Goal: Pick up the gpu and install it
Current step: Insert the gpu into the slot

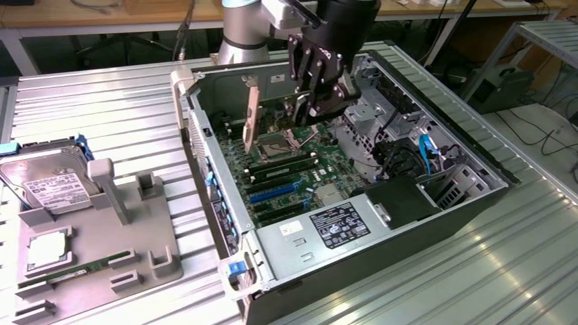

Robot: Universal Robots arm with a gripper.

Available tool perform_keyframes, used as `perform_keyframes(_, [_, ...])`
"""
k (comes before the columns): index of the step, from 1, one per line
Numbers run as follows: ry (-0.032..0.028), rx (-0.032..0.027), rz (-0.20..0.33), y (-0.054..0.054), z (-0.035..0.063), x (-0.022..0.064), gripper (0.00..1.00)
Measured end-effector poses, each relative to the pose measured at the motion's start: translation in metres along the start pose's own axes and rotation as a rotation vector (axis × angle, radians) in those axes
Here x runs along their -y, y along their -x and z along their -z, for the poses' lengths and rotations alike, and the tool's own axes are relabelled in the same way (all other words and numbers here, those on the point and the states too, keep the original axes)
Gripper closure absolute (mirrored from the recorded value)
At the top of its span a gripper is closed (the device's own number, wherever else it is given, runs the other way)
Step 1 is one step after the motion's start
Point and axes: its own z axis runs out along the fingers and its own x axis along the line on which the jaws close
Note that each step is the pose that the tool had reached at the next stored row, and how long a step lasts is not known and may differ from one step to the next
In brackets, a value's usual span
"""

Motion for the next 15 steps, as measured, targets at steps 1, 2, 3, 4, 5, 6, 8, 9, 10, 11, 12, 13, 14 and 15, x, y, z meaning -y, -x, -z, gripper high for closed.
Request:
perform_keyframes(1, [-0.0005, 0.0000, -0.001, 0.000, -0.0015, 0.0001, 0.71])
perform_keyframes(2, [-0.0013, 0.0000, -0.002, 0.000, -0.0030, 0.0001, 0.71])
perform_keyframes(3, [-0.0016, 0.0000, -0.003, 0.000, -0.0041, -0.0002, 0.71])
perform_keyframes(4, [-0.0017, 0.0001, -0.004, 0.000, -0.0055, -0.0001, 0.71])
perform_keyframes(5, [-0.0019, 0.0003, -0.009, 0.000, -0.0071, 0.0000, 0.71])
perform_keyframes(6, [-0.0021, 0.0005, -0.015, 0.000, -0.0089, 0.0002, 0.71])
perform_keyframes(8, [-0.0029, 0.0017, -0.037, 0.000, -0.0127, 0.0004, 0.71])
perform_keyframes(9, [-0.0033, 0.0023, -0.047, 0.000, -0.0144, 0.0004, 0.71])
perform_keyframes(10, [-0.0035, 0.0026, -0.054, 0.000, -0.0163, 0.0005, 0.71])
perform_keyframes(11, [-0.0037, 0.0028, -0.058, 0.000, -0.0181, 0.0006, 0.71])
perform_keyframes(12, [-0.0038, 0.0029, -0.060, 0.000, -0.0199, 0.0007, 0.71])
perform_keyframes(13, [-0.0037, 0.0028, -0.061, -0.001, -0.0218, 0.0007, 0.71])
perform_keyframes(14, [-0.0038, 0.0029, -0.061, -0.001, -0.0237, 0.0007, 0.71])
perform_keyframes(15, [-0.0038, 0.0029, -0.061, -0.002, -0.0260, 0.0008, 0.71])
